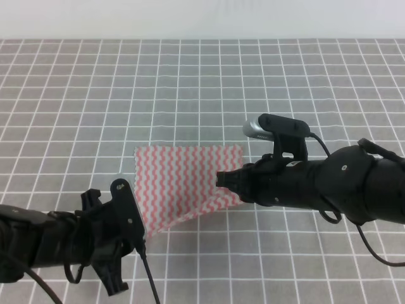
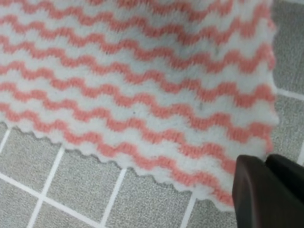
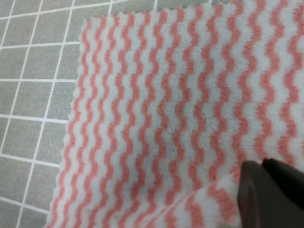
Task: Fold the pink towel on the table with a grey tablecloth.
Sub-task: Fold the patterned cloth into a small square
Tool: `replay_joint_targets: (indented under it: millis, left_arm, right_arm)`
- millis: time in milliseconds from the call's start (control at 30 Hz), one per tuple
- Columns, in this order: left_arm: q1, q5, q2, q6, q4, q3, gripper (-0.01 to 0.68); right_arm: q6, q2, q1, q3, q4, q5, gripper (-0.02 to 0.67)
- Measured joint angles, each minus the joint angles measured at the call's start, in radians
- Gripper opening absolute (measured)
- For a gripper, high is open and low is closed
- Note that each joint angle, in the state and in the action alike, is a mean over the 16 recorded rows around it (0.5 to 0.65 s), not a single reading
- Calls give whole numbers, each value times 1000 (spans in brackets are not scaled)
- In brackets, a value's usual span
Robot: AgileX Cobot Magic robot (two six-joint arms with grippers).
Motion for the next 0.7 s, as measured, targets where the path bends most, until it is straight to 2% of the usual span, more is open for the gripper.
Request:
replay_joint_targets:
  millis: [167, 700]
  left_arm:
    - [0, 0, -5, 0, -5, 0, 1]
    - [0, 4, -70, -24, -142, -24, -2]
  right_arm:
    - [0, 1, 0, 0, 0, 0, -15]
    - [0, 3, 0, 0, 6, -5, -15]
